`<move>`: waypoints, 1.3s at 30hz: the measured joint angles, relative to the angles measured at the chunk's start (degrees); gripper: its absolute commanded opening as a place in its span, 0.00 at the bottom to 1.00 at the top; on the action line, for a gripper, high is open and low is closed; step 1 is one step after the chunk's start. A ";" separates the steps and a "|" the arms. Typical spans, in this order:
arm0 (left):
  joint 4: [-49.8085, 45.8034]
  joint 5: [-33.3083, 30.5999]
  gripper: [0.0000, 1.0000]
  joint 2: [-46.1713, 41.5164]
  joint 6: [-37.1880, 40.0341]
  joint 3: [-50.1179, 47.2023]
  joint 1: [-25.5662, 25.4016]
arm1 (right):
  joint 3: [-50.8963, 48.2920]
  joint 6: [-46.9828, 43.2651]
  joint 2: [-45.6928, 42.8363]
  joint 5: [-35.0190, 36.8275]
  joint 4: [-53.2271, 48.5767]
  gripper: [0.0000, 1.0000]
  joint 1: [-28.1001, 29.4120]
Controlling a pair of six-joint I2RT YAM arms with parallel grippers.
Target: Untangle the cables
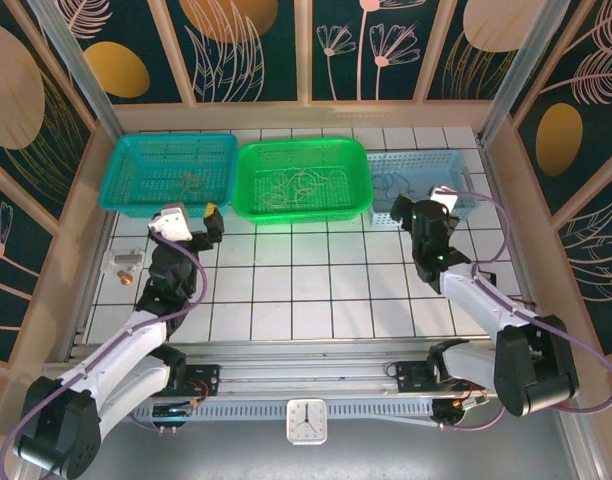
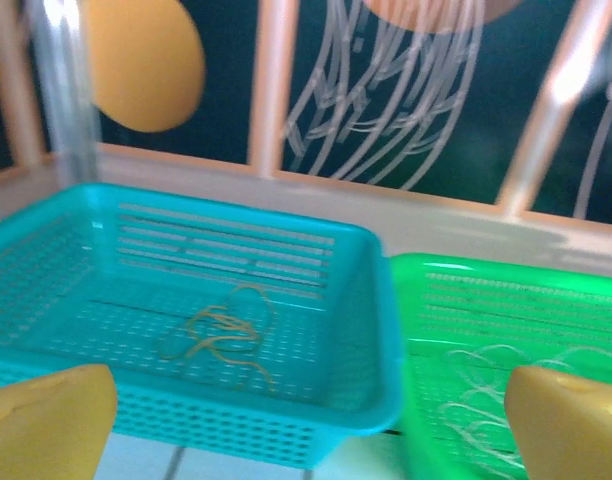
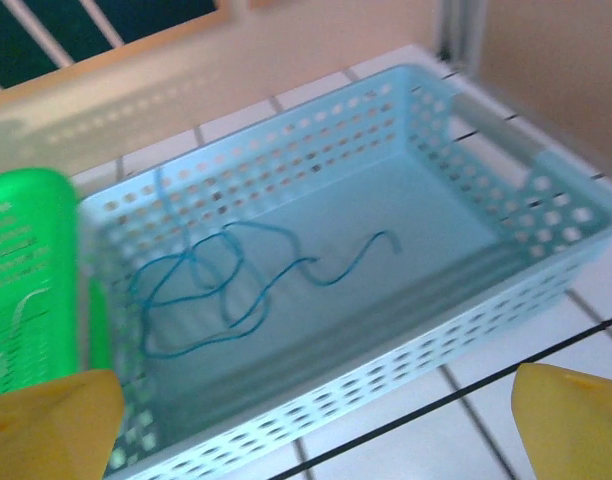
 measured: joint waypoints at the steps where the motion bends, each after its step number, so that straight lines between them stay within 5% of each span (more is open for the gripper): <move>1: 1.81 -1.22 0.99 0.31 1.18 -1.40 0.83 | -1.38 -1.01 0.00 1.22 2.08 0.99 -0.44; 12: 28.17 -5.70 0.99 27.50 6.29 -9.79 9.11 | -14.03 -13.66 9.18 5.01 29.40 0.99 -2.21; 20: 37.44 1.14 0.99 34.38 8.48 -7.08 11.89 | -21.27 -23.61 19.23 -2.78 54.16 0.99 -4.37; 25: 41.72 8.79 0.99 36.48 8.44 -7.96 15.21 | -24.15 -20.15 21.46 -12.59 63.52 0.99 -14.84; 28: 41.22 12.22 0.99 37.66 8.39 -7.61 16.15 | -23.47 -17.70 22.21 -17.09 62.58 0.99 -18.99; 39: 37.40 15.13 0.99 37.70 6.21 -3.93 18.47 | -21.14 -16.61 22.36 -21.07 61.48 0.99 -17.27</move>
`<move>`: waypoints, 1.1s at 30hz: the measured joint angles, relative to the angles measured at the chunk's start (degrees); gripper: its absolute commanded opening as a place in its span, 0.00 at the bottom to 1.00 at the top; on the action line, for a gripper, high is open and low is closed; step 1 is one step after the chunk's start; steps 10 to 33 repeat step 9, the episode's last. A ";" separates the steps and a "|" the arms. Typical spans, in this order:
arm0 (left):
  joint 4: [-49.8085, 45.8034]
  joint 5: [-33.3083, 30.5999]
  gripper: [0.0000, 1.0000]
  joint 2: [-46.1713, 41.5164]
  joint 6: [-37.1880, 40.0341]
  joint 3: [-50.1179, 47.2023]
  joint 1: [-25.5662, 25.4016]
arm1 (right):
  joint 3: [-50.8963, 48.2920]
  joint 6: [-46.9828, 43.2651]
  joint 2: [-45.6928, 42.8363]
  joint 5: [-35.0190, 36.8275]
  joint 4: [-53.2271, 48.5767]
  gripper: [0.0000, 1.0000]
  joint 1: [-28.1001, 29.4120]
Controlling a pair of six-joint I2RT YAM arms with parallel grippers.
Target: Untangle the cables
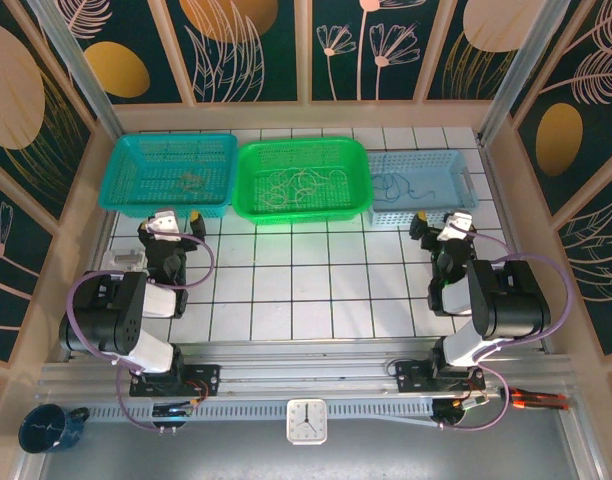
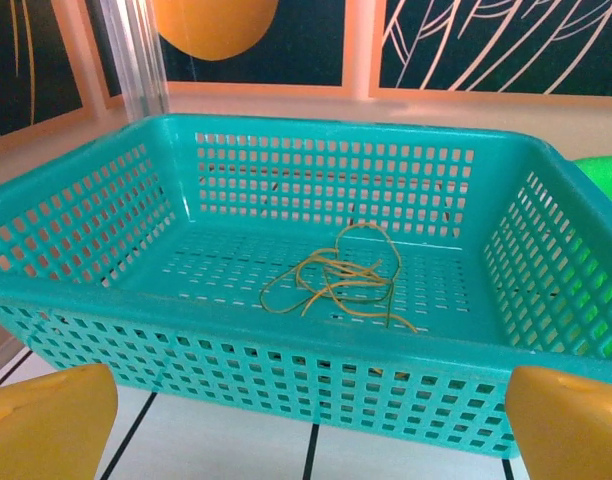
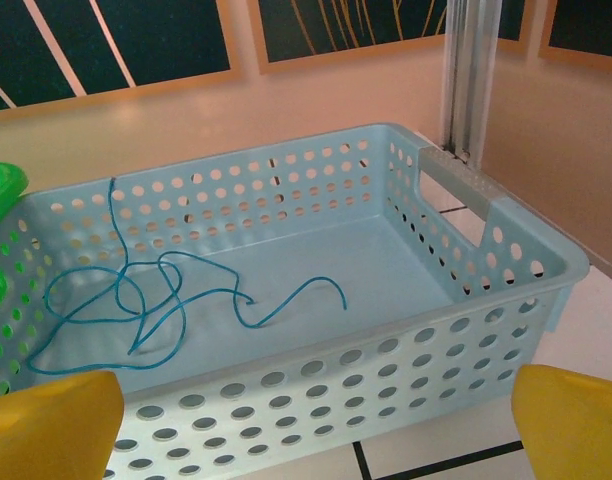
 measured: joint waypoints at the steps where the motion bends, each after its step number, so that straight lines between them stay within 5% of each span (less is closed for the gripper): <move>1: -0.02 0.09 0.99 0.00 -0.02 0.00 0.00 | 0.00 0.02 0.00 -0.02 -0.07 0.99 0.02; 33: -0.68 0.68 0.99 0.00 -0.44 0.07 0.04 | 0.31 0.04 0.00 -3.13 -0.90 0.99 -1.01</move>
